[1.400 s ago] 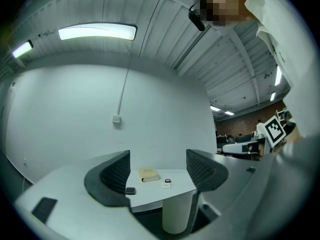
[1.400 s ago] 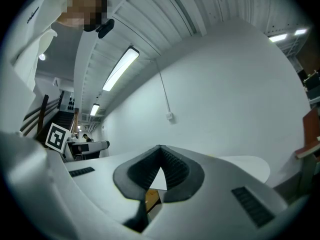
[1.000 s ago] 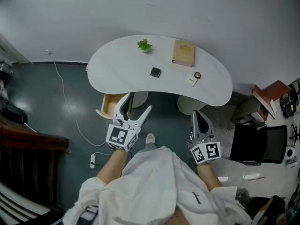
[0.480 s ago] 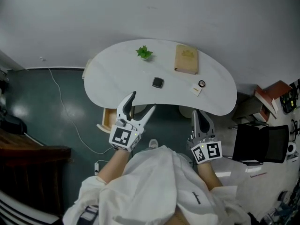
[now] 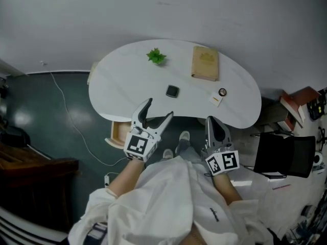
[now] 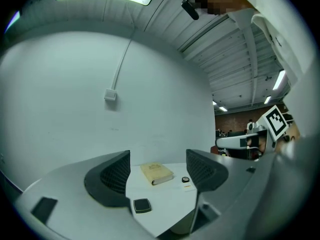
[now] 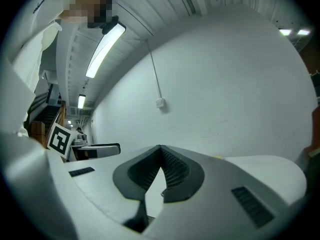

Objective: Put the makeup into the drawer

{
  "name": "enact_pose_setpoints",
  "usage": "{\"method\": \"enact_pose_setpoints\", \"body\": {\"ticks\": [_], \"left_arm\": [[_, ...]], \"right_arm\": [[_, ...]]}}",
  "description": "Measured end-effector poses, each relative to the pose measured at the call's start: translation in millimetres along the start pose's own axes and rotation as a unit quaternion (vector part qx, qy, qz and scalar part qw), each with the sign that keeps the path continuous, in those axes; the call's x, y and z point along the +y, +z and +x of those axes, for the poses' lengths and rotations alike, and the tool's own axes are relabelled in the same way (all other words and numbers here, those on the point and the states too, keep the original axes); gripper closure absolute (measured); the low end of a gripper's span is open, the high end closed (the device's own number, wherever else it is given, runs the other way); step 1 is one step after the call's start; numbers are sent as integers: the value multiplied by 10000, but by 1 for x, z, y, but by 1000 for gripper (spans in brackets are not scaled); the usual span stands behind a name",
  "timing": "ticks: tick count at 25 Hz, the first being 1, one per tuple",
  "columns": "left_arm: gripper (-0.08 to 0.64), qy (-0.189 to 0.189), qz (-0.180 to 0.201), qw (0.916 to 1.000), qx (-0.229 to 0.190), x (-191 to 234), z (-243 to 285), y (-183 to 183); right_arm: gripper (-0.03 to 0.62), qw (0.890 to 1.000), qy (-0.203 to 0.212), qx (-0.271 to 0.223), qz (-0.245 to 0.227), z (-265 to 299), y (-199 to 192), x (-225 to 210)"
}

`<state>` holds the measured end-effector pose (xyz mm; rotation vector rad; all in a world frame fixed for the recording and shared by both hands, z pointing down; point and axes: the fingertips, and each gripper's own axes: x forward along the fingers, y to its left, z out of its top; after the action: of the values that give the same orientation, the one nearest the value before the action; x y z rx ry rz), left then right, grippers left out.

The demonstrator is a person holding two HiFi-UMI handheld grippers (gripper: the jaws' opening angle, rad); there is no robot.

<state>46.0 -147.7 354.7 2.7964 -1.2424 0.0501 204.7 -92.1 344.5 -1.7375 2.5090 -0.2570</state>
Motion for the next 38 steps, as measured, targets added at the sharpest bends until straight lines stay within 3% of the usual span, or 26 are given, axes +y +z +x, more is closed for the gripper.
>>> {"method": "enact_pose_setpoints", "body": {"ticks": [13, 24, 29, 38], "left_arm": [[219, 224, -79, 9980, 594, 32, 98, -34], [219, 480, -212, 9917, 1175, 44, 166, -80], [219, 643, -270, 9868, 1462, 56, 178, -104], [219, 574, -430, 9742, 2140, 66, 194, -164]], "right_arm": [[575, 9974, 516, 467, 172, 92, -23, -58], [575, 9868, 1156, 1068, 377, 157, -67, -87], [575, 9825, 1140, 1379, 513, 173, -92, -95], [575, 9776, 848, 1816, 647, 199, -136, -98]]}}
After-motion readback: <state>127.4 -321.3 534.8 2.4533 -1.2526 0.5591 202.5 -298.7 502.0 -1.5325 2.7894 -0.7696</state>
